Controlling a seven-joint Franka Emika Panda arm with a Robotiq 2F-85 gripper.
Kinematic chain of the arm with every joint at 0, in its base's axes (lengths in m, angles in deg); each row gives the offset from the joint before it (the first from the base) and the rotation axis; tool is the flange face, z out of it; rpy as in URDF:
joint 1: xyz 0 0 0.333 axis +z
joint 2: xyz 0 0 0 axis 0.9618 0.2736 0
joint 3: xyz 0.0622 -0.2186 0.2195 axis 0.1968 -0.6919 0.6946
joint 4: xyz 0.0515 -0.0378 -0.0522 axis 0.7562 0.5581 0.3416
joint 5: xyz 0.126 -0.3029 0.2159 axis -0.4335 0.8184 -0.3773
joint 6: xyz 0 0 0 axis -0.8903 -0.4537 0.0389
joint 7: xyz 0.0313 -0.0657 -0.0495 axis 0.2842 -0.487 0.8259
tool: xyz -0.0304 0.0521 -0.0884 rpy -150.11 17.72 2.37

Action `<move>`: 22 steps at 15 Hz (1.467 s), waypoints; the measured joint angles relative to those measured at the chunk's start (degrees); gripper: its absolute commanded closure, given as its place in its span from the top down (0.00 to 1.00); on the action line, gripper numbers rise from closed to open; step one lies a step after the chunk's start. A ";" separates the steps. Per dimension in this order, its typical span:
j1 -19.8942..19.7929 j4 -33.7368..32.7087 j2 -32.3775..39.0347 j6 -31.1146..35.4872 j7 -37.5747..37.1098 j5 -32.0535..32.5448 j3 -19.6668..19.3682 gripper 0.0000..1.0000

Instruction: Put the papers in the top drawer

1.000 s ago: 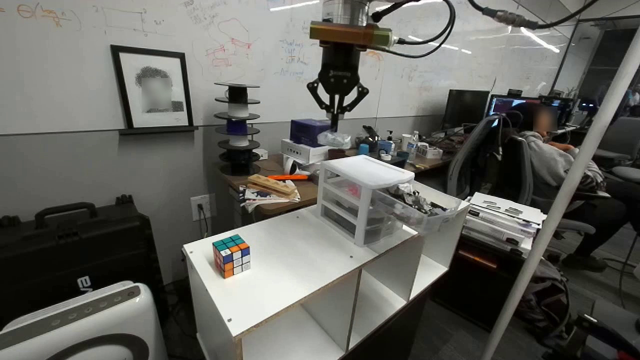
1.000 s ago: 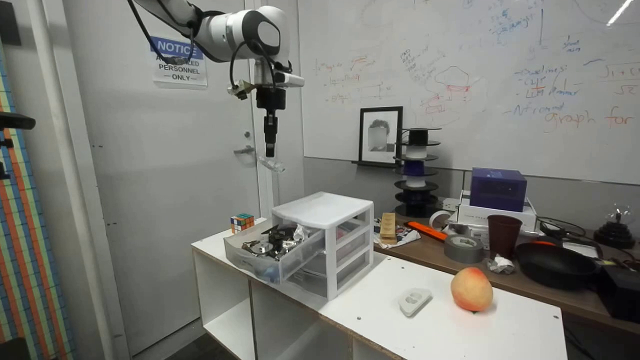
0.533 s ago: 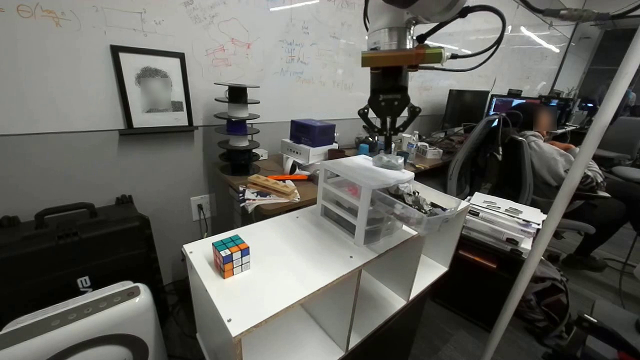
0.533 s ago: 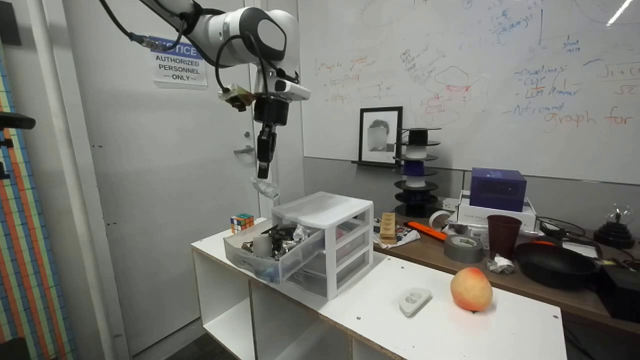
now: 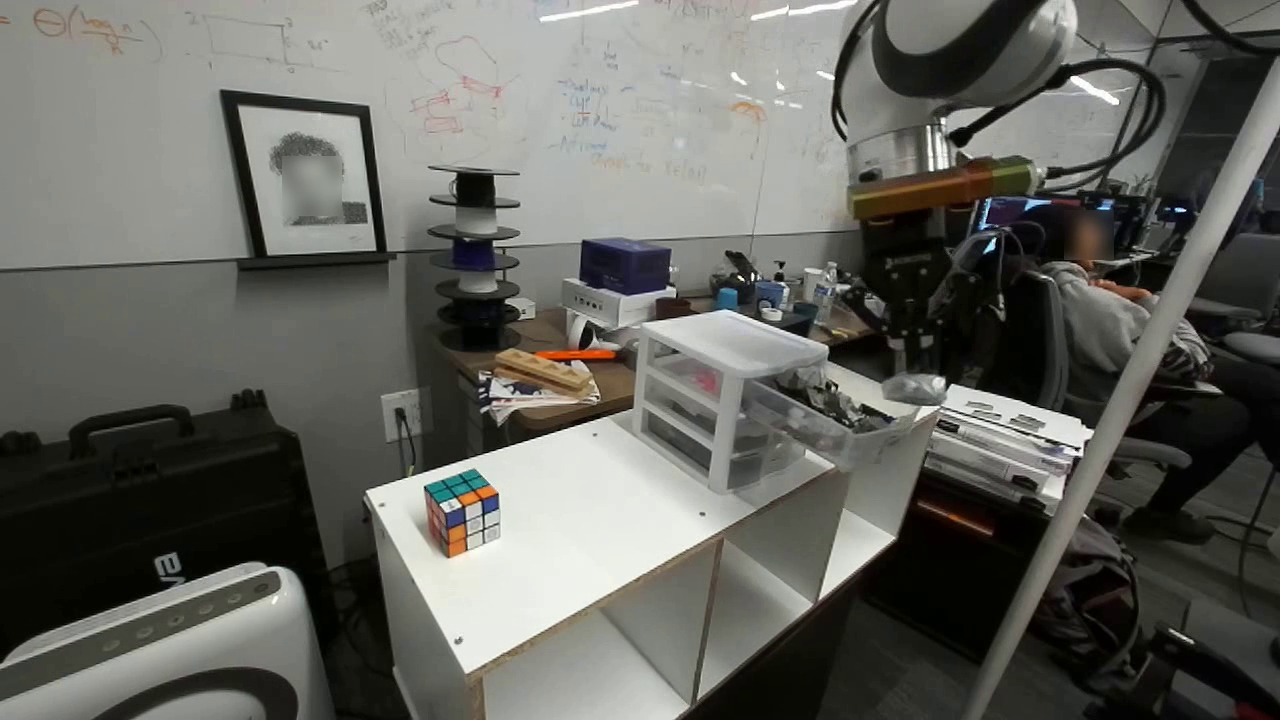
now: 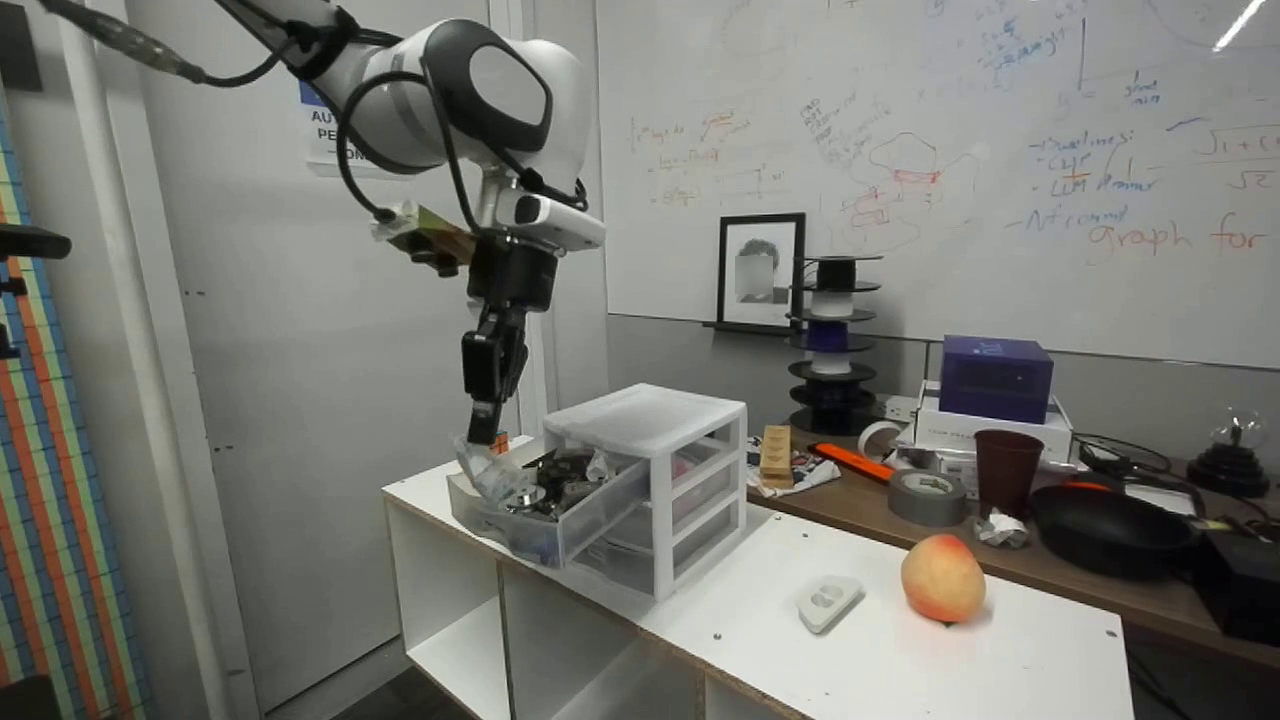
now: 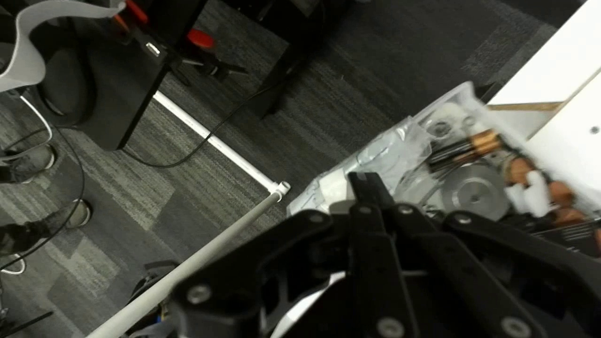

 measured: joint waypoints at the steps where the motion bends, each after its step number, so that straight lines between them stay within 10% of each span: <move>1: -0.92 3.34 -1.54 2.78 -0.27 1.68 -0.55 0.00; 9: -5.61 14.43 -6.25 29.33 -0.79 5.32 -1.57 0.00; 22: -5.45 25.91 -13.39 45.78 -0.21 4.32 2.98 0.00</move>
